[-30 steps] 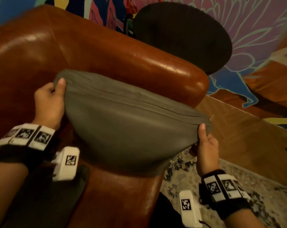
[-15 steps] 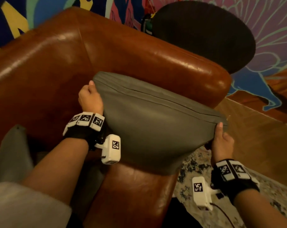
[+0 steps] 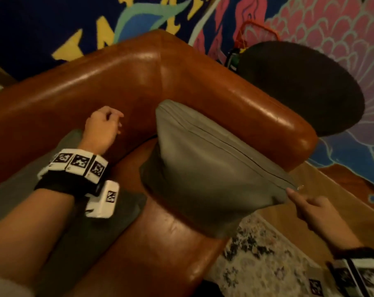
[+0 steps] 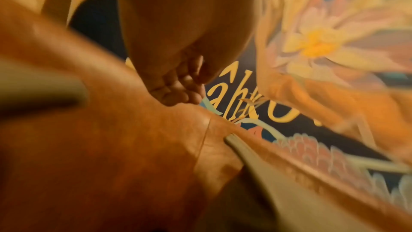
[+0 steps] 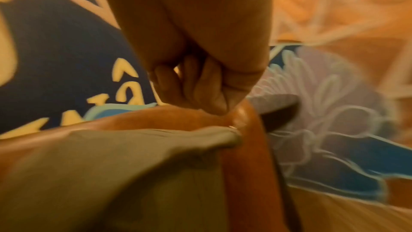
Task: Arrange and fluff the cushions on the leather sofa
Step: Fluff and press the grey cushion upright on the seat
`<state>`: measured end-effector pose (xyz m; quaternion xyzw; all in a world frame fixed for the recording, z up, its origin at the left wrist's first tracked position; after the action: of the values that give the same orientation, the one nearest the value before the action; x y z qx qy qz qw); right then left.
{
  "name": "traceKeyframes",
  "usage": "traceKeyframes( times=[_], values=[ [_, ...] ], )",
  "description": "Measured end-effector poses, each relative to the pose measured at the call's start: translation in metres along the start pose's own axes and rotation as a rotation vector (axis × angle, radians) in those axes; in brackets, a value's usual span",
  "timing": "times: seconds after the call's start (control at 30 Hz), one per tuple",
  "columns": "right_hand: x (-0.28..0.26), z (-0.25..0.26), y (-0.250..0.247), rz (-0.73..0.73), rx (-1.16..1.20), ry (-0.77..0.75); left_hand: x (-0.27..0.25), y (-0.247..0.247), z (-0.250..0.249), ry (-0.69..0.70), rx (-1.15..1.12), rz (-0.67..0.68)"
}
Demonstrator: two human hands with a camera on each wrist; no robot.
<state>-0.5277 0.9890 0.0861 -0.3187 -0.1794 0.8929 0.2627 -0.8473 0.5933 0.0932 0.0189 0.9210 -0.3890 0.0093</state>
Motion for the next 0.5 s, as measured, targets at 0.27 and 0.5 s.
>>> traceKeyframes(
  times=[0.27, 0.5],
  values=[
    [-0.027, 0.096, 0.18, 0.436, -0.174, -0.466, -0.171, -0.104, 0.083, 0.034, 0.704, -0.118],
    [-0.042, 0.144, 0.347, 0.656, -0.212, -0.52, -0.259, -0.186, 0.232, -0.57, 0.555, -0.306]
  ],
)
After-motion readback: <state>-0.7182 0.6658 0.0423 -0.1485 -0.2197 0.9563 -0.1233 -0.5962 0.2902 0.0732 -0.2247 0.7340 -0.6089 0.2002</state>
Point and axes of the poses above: each hand's wrist, its own x-axis towards the middle knuckle, its own y-axis out of the palm, z = x × y, the point moved 7 cm from there along x, towards the middle knuckle, and after that the axes turned 9 degrees about x, right-handed, at the moved point
